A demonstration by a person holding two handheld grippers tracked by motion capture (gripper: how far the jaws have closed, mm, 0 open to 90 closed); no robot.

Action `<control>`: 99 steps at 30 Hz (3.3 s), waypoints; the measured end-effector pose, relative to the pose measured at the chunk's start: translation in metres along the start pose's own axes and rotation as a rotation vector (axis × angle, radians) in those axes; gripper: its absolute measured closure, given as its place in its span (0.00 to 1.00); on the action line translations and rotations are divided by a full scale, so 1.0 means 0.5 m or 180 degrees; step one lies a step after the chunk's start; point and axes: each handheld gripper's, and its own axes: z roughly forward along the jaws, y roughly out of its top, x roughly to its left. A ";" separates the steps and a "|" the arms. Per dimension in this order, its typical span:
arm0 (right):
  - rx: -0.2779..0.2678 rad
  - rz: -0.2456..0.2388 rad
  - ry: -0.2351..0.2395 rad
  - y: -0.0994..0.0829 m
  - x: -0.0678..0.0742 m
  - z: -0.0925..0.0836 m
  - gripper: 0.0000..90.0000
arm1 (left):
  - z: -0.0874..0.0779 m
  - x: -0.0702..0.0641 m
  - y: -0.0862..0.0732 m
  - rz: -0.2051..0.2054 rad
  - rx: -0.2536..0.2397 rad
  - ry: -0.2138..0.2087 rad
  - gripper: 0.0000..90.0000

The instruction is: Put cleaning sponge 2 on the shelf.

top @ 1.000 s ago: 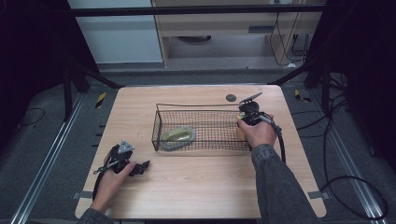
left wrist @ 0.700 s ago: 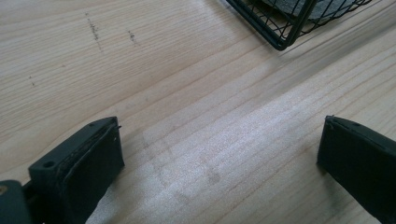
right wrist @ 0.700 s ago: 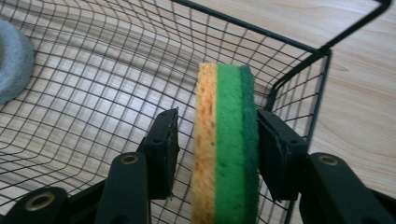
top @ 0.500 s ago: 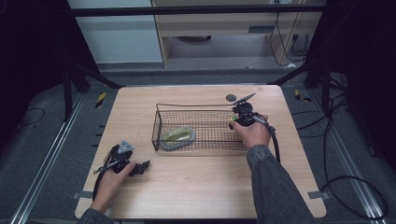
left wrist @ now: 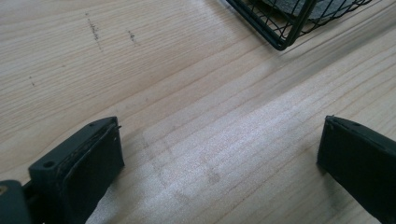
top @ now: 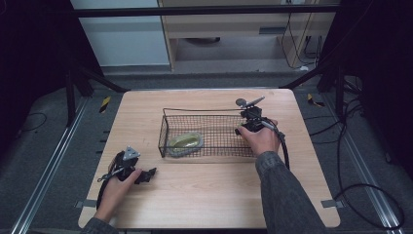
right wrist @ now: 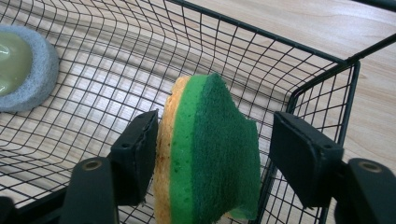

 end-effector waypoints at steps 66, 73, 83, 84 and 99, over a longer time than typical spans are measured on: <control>-0.1030 0.0062 -0.0160 -0.232 -0.171 -0.118 0.13 | 0.000 0.000 0.000 0.0003 0.0001 0.0001 0.00; -0.0963 0.0122 -0.0151 -0.290 -0.192 -0.076 0.13 | 0.000 0.000 0.000 0.0004 0.0002 0.0000 0.00; -0.0834 0.0366 -0.0111 -0.348 -0.223 -0.002 0.14 | 0.001 0.000 0.001 -0.0001 -0.0002 0.0002 0.00; -0.0808 0.0384 -0.0101 -0.351 -0.225 0.005 0.13 | 0.001 0.000 0.001 -0.0001 0.0000 0.0000 0.00; -0.0852 0.0305 -0.0192 -0.357 -0.222 0.035 0.06 | 0.003 0.001 0.003 -0.0005 -0.0002 0.0002 0.00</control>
